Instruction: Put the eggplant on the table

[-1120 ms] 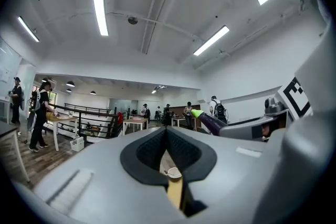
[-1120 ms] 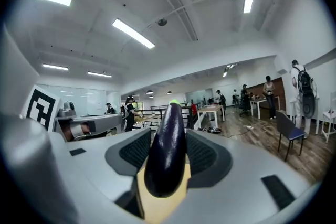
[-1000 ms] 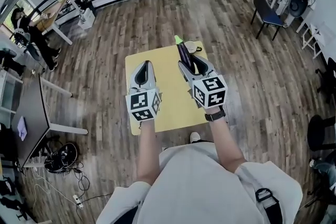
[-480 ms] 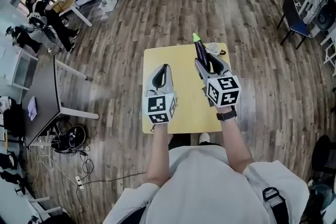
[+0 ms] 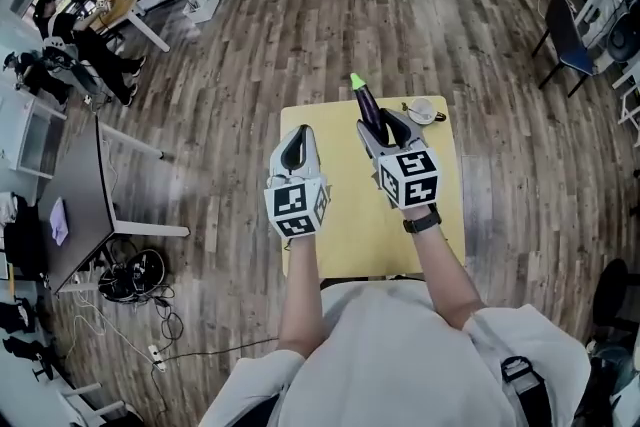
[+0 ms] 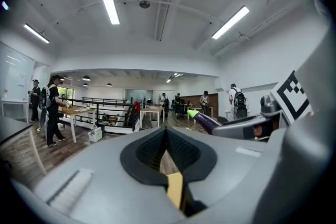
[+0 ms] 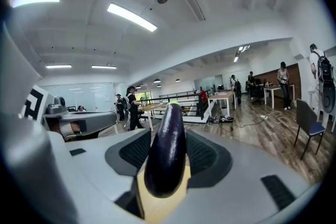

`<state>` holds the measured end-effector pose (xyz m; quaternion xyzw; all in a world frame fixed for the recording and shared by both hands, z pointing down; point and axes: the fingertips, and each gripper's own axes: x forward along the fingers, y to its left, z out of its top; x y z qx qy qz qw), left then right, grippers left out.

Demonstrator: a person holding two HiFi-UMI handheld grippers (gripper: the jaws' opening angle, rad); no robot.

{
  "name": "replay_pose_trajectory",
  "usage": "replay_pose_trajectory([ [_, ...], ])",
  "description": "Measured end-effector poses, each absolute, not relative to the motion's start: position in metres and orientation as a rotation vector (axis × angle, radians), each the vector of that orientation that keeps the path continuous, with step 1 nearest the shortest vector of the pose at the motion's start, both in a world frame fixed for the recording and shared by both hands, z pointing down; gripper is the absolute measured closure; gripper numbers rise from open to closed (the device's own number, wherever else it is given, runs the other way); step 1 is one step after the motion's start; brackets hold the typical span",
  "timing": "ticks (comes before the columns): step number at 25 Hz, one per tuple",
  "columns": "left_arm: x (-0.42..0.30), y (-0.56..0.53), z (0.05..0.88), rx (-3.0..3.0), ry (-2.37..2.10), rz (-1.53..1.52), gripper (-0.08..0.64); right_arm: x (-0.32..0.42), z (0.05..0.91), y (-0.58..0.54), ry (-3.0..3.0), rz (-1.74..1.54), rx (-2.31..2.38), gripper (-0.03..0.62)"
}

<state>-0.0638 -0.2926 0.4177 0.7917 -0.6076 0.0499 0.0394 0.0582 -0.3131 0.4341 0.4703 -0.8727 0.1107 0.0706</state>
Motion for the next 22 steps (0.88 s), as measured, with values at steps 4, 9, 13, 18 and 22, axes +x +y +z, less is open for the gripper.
replay_pose_trajectory([
  [4, -0.077, -0.311, 0.426, 2.402, -1.855, 0.154, 0.551, 0.05, 0.445, -0.334, -2.591, 0.346, 1.42, 0.39],
  [9, -0.088, -0.33, 0.448, 2.365, -1.835, 0.182, 0.551, 0.033, 0.465, -0.355, -2.564, 0.367, 1.38, 0.39],
  [13, -0.101, -0.347, 0.471, 2.326, -1.821, 0.218, 0.551, 0.018, 0.487, -0.369, -2.542, 0.435, 1.349, 0.39],
  [18, -0.113, -0.363, 0.508, 2.267, -1.775, 0.249, 0.551, 0.009, 0.522, -0.383, -2.478, 0.511, 1.332, 0.39],
  [22, -0.113, -0.374, 0.537, 2.24, -1.734, 0.262, 0.551, 0.011, 0.553, -0.392, -2.421, 0.565, 1.328, 0.39],
])
